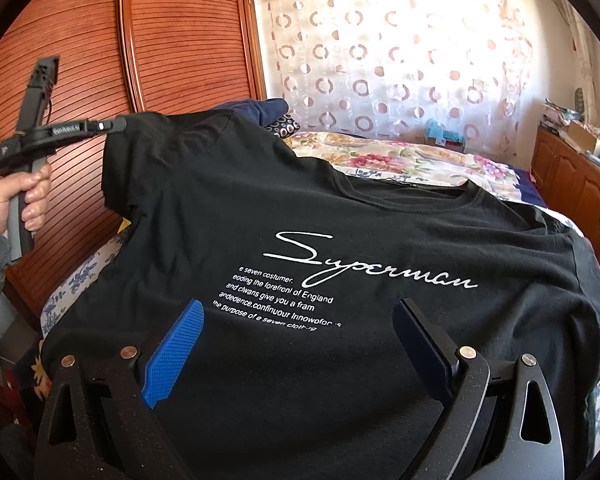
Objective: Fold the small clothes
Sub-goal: 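Fold the grasped side over toward the shirt's center, open left tool, then grasp the opposite side edge of the shirt with the right tool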
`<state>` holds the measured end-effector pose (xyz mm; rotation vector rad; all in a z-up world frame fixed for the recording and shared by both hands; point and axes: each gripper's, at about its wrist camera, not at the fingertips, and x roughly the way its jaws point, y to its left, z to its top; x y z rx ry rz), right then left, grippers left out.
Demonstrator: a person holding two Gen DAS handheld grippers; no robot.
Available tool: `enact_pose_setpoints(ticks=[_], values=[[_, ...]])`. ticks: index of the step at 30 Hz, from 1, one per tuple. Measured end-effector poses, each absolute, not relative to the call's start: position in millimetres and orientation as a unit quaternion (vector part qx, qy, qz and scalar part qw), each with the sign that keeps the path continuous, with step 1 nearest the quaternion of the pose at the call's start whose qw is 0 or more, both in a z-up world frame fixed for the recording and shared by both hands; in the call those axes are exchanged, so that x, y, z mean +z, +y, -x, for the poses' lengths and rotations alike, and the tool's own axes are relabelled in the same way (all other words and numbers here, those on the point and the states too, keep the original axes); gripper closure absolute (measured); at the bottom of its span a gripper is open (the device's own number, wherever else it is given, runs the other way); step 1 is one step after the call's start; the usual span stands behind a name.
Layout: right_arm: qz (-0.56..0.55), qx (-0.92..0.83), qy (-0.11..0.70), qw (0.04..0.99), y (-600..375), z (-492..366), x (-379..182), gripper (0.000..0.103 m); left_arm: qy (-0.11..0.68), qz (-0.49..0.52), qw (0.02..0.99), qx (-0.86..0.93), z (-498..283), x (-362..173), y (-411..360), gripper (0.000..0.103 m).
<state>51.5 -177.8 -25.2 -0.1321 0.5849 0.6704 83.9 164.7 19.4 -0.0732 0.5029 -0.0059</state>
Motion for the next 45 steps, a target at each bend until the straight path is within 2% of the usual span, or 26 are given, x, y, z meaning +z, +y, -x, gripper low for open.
enact_pose_setpoints(ticks=[5,11,12,13,14,15,16,17,18,20,22,36,41,45], values=[[0.057,0.322,0.281,0.902,-180.7,-50.9,-25.2,0.007,0.252,-0.005,0.966,-0.049,-104.3,37.6,113.7,0.099],[0.042,0.313,0.277,0.907,-194.1,-49.0,-23.2,0.007,0.271,-0.050,0.957,-0.085,-120.9,34.8,58.9,0.098],[0.039,0.312,0.277,0.908,-197.2,-49.5,-22.6,0.007,0.272,-0.052,0.956,-0.095,-118.9,33.0,53.7,0.095],[0.038,0.310,0.276,0.909,-199.5,-49.7,-22.2,0.007,0.271,-0.051,0.956,-0.100,-116.4,32.7,52.6,0.084],[0.036,0.308,0.275,0.910,-201.7,-49.7,-21.8,0.007,0.268,-0.049,0.957,-0.103,-111.9,32.5,51.1,0.078],[0.036,0.306,0.274,0.911,-203.8,-49.9,-21.6,0.007,0.265,-0.049,0.957,-0.104,-106.9,31.4,51.4,0.076],[0.035,0.304,0.273,0.912,-205.0,-50.3,-21.3,0.007,0.266,-0.050,0.957,-0.103,-103.6,31.4,52.6,0.069],[0.034,0.302,0.273,0.913,-205.5,-51.3,-20.9,0.007,0.265,-0.048,0.958,-0.102,-98.2,29.9,55.5,0.056],[0.033,0.301,0.272,0.913,-206.3,-52.2,-20.4,0.007,0.264,-0.047,0.958,-0.100,-93.8,28.8,57.4,0.052],[0.031,0.299,0.271,0.914,-207.5,-53.6,-19.4,0.007,0.265,-0.044,0.959,-0.092,-84.1,23.6,62.2,0.031],[0.032,0.299,0.268,0.915,-207.0,-54.5,-17.2,0.007,0.269,-0.039,0.959,-0.084,-74.8,14.0,69.2,0.025],[0.070,0.330,0.255,0.906,-167.9,-90.9,0.9,0.014,0.386,-0.003,0.922,-0.038,-79.4,-87.6,94.3,0.024],[0.071,0.357,0.273,0.891,-144.1,-122.8,-7.9,0.024,0.420,0.005,0.907,-0.026,-87.1,-103.6,101.4,0.024],[0.074,0.364,0.297,0.879,-122.0,-151.3,-17.3,0.028,0.434,0.012,0.900,-0.028,-90.4,-108.6,105.1,0.024]])
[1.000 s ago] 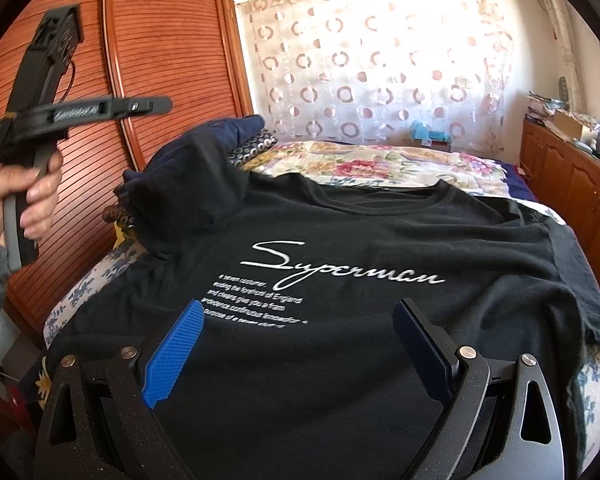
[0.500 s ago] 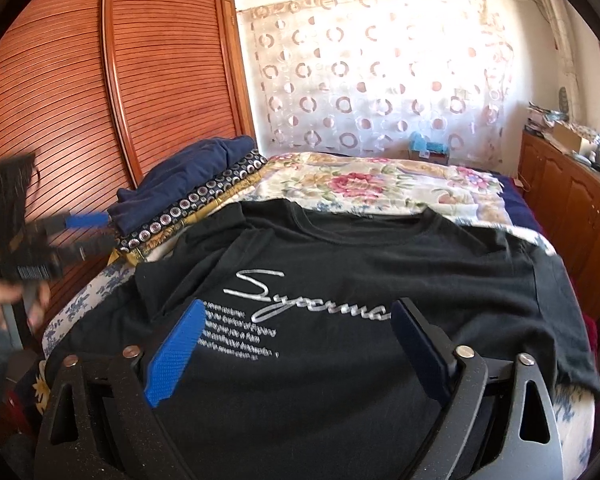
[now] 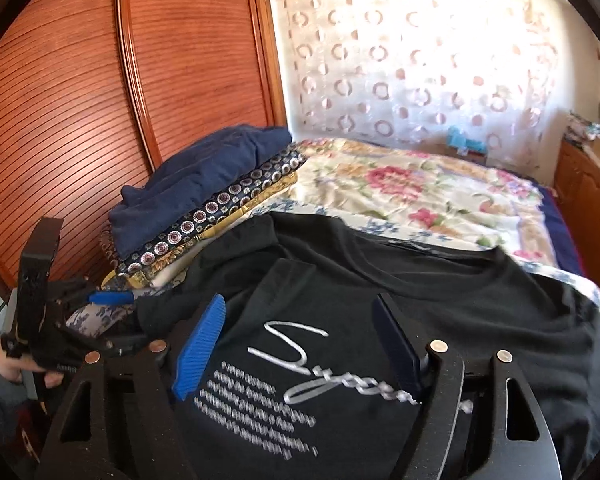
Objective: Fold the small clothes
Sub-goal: 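Grasp the opposite side edge of the shirt with the right tool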
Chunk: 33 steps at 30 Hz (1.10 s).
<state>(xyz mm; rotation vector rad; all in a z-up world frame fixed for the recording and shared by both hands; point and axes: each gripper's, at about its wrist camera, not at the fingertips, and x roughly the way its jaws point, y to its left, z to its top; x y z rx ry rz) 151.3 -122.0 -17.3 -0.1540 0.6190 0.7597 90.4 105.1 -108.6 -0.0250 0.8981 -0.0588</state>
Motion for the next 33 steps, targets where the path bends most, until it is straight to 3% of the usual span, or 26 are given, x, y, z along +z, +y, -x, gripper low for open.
enact_pose_setpoints(ticks=[14,19,22,24,27,33], values=[[0.089,0.381,0.376,0.840,-57.3,-219.1,-45.4,0.037,0.436,0.009,0.900,-0.029,-89.9,-109.3,106.3,0.019],[0.123,0.366,0.399,0.832,-40.0,-227.4,-62.6,0.053,0.436,0.010,0.900,-0.029,-90.7,-109.6,106.4,0.019],[0.152,0.351,0.392,0.837,-35.5,-228.7,-68.7,0.072,0.436,0.010,0.900,-0.029,-90.7,-109.7,106.3,0.019],[0.151,0.351,0.394,0.836,-36.7,-232.2,-70.3,0.091,0.436,0.010,0.900,-0.029,-93.2,-110.2,105.1,0.019],[0.145,0.356,0.389,0.837,-43.6,-234.1,-72.6,0.098,0.434,0.014,0.900,-0.016,-91.8,-109.4,108.4,0.019],[0.132,0.351,0.348,0.859,-73.0,-225.2,-63.5,0.099,0.381,0.055,0.923,-0.012,-66.4,-81.1,121.4,0.020]])
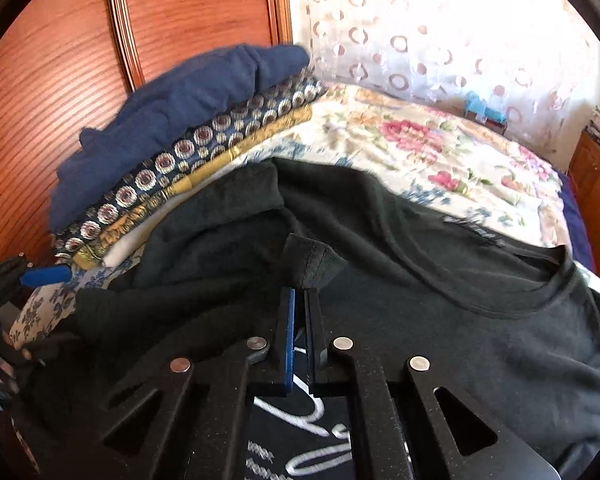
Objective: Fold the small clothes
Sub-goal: 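Grasp the opposite side edge of the shirt with the right tool, then fold the grasped side over toward the center, open right tool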
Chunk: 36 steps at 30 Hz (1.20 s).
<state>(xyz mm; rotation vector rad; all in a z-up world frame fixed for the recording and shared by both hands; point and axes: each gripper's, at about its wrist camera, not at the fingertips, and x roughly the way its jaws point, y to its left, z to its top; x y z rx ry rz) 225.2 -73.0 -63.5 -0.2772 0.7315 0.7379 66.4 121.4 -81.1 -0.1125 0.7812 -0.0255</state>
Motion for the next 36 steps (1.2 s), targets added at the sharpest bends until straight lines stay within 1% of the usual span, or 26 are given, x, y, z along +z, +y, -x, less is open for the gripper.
enact_pose_setpoints(ticks=[3,5,6,7,9,10,13,18,23,26,36], values=[[0.112,0.340,0.325,0.875,-96.3,-217.0,-53.5,0.099,0.359,0.066,0.931,-0.016,-53.1,-66.0,123.5,0.020],[0.109,0.318,0.327,0.883,-107.5,-215.6,-54.7,0.099,0.356,0.065,0.932,-0.017,-50.7,-63.1,121.8,0.020],[0.113,0.308,0.328,0.886,-111.0,-210.3,-54.8,0.097,0.356,0.065,0.932,-0.018,-50.4,-63.4,120.4,0.020],[0.123,0.296,0.329,0.888,-112.7,-209.1,-56.9,0.093,0.357,0.065,0.932,-0.019,-50.5,-65.2,118.8,0.020],[0.138,0.273,0.327,0.894,-114.5,-206.6,-58.7,0.073,0.364,0.059,0.929,-0.019,-54.1,-70.9,114.6,0.020],[0.140,0.273,0.326,0.894,-114.7,-204.8,-59.1,0.072,0.370,0.056,0.927,-0.017,-56.6,-73.9,112.0,0.020],[0.133,0.283,0.328,0.891,-116.3,-196.0,-58.4,0.071,0.384,0.047,0.922,-0.012,-65.8,-83.2,104.5,0.020],[0.116,0.359,0.334,0.864,-114.3,-156.1,-51.7,0.071,0.404,0.024,0.914,0.013,-71.8,-94.1,104.4,0.020],[0.131,0.412,0.345,0.833,-99.1,-119.8,-70.7,0.071,0.423,0.010,0.906,0.028,-74.9,-106.0,109.4,0.020],[0.143,0.427,0.347,0.822,-89.1,-107.5,-81.4,0.071,0.424,0.020,0.905,0.023,-74.7,-106.9,112.2,0.020],[0.211,0.424,0.345,0.810,-65.1,-107.6,-97.9,0.071,0.423,0.051,0.904,0.026,-71.2,-109.0,121.4,0.020]])
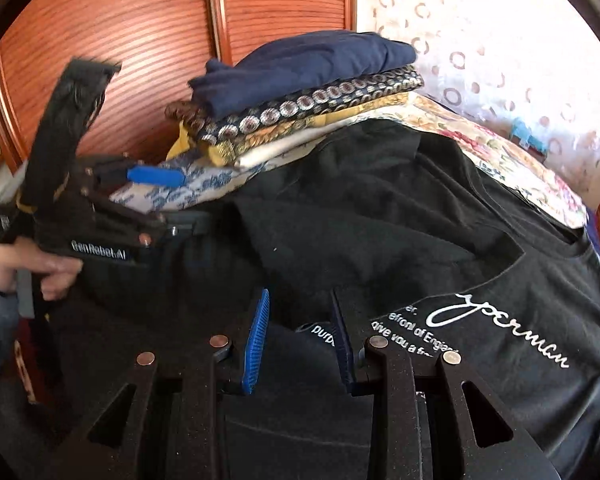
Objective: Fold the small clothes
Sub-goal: 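Fold the grasped side over toward the center, open right tool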
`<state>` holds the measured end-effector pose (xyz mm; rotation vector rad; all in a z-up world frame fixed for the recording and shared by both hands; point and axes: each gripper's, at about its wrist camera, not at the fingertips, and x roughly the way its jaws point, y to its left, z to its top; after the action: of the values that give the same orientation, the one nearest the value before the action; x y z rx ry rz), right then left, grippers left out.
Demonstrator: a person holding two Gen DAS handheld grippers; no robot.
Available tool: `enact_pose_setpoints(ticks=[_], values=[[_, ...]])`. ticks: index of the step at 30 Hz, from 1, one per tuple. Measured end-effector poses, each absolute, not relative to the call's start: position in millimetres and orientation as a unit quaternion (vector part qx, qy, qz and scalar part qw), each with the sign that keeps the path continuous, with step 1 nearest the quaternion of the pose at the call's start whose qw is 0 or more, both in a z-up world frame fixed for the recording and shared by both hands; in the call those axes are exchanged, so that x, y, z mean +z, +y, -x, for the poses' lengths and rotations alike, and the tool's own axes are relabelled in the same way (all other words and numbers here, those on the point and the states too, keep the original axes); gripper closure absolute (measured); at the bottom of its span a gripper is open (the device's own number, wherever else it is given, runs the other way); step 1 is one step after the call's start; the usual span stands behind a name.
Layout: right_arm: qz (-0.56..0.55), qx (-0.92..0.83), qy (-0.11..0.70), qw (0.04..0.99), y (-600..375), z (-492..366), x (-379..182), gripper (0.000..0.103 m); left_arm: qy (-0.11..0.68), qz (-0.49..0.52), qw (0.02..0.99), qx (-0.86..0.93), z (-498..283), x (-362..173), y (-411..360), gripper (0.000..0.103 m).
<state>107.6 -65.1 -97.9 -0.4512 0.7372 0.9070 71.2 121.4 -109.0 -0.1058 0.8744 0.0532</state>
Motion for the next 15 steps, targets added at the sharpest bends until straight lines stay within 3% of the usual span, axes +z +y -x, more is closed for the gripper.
enact_pose_setpoints(ticks=[3,8,15], values=[[0.239,0.414,0.334,0.812,-55.6,-104.8,-103.2,0.073,0.421,0.051,0.905,0.026,-68.9,-109.2,121.5,0.020],[0.251,0.413,0.321,0.814,-55.6,-100.1,-100.8,0.095,0.407,0.065,0.910,0.032,-59.9,-106.5,126.8,0.020],[0.232,0.414,0.313,0.823,-75.3,-99.6,-94.6,0.097,0.371,0.083,0.924,0.028,-38.6,-97.9,136.2,0.020]])
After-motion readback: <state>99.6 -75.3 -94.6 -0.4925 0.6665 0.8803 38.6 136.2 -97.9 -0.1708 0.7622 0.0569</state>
